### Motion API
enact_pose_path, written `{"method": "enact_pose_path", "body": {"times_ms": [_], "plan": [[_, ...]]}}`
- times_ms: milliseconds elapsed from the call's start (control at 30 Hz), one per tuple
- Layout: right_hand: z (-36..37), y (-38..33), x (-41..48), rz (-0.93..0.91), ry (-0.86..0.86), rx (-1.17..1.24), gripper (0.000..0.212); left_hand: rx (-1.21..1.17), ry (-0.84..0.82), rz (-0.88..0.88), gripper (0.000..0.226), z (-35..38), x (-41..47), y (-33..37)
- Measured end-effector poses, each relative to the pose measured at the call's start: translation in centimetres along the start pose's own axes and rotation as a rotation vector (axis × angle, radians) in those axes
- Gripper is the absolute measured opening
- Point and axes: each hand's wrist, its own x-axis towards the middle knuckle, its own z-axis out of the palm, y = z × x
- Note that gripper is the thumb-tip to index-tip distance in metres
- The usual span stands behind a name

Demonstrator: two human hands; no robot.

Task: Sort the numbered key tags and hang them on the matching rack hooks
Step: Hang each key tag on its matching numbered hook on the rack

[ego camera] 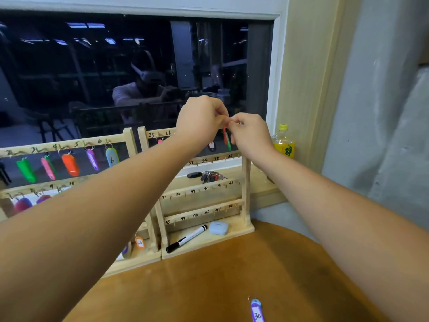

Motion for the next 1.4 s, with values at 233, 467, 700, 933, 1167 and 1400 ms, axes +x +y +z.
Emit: {"method": "enact_pose_path", "body": {"times_ms": [233, 467, 700, 933, 1167, 1400], "plan": [[0.0, 0.3, -0.4, 0.037, -0.012, 0.045, 0.027, -0.008, -0.076, -0.040, 0.007, 0.2, 0.3, -0.2], [-0.8, 2.0, -3.4, 0.020, 0.033, 0.112, 0.021, -0.068, -0.115, -0.092, 0.014, 0.0, 0.2, -0.5], [-2.3, 4.9, -9.4, 0.065, -0.016, 0.110, 0.016, -0.092, -0.061, -0.073, 0.013, -0.4, -1.3, -0.1], [-2.5, 9.7, -18.0, 0.265, -0.296, -0.068, 0.015, -0.005, 0.004, 0.183, 0.010, 0.2, -8.8, 0.4], [-1.3, 13.9, -24.1, 0.377, -0.444, -0.231, 0.013, -0.146, -0.286, 0.025, 0.004, 5.4, -20.2, -1.2], [-1.2, 14.8, -26.4, 0.408, -0.571, -0.275, 0.010, -0.333, -0.630, -0.171, 0.011, 10.7, -28.1, -3.4]]}}
